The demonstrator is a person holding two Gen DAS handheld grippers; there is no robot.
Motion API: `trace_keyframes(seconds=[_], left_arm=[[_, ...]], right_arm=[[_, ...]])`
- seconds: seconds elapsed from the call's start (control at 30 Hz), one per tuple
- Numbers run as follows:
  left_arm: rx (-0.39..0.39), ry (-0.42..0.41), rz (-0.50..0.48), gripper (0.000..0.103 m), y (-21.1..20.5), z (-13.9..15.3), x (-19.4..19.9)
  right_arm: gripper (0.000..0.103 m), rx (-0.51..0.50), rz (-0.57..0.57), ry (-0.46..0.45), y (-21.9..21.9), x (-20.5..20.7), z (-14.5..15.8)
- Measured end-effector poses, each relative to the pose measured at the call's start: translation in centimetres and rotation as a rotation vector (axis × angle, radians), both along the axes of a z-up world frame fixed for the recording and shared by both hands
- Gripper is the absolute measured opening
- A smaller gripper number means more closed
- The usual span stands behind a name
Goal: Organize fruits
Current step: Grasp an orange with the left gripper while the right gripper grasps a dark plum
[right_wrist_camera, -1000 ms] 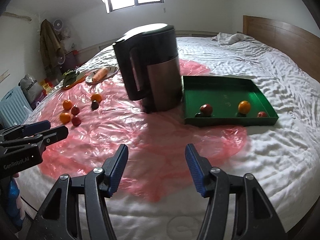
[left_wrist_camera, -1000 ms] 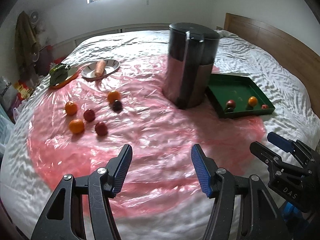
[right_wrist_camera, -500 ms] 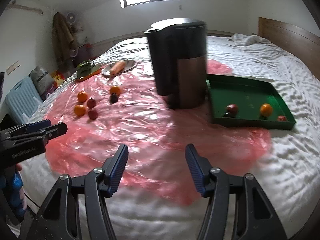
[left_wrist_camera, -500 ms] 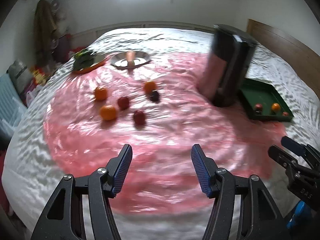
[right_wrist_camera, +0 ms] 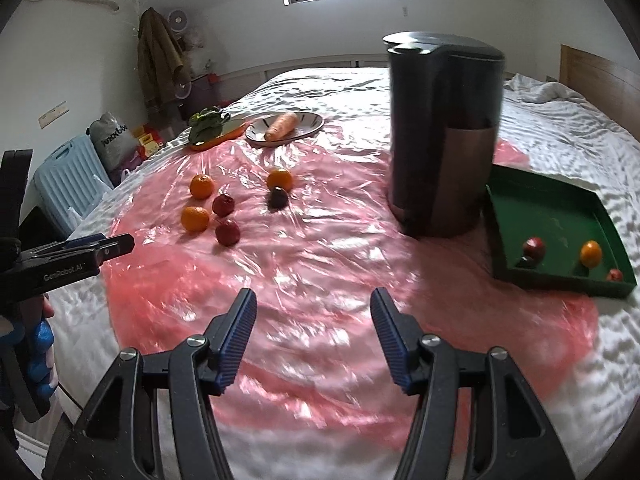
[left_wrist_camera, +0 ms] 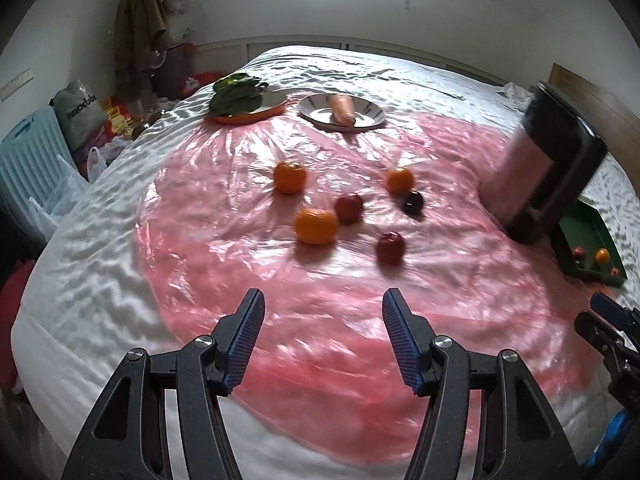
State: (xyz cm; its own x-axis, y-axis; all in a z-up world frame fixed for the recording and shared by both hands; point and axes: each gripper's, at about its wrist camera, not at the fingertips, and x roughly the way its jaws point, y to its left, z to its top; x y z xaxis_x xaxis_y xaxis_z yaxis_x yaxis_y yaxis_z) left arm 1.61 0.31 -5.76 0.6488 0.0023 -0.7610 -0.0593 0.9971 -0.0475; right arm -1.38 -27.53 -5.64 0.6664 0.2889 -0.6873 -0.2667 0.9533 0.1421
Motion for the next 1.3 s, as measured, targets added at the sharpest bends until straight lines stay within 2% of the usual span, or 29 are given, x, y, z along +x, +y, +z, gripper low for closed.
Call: trace_keyframes(seconds=[0.27, 0.5, 0.7, 1.0, 1.3], left_arm=[[-0.020, 0.015, -0.001, 0.055, 2.0, -1.1, 2.8], [-0.039, 0.023, -0.023, 0.055, 1.9, -2.5, 5.5], [-0.020, 0.031, -0.062, 0.055, 1.3, -3.8, 8.7], [-0.029, 0.142, -0.094, 0.055, 1.6, -5.0, 11.5], [-0.056, 0.222, -0.129, 0.055, 2.0, -4.6, 12.3]], right_arm=[[0.103, -0.003, 0.051, 0.003, 2.2, 3.5, 0.1], [0.103, 0.006, 0.101, 0.006, 4.2, 7.3, -0.7], [0.103, 0.029, 0.150, 0.008, 5.9, 11.7, -1.8], [0.103, 0.031, 0.193, 0.134, 8.3, 16.8, -3.5], [0.103, 0.041, 0.165, 0.240, 9.7, 19.9, -4.1]])
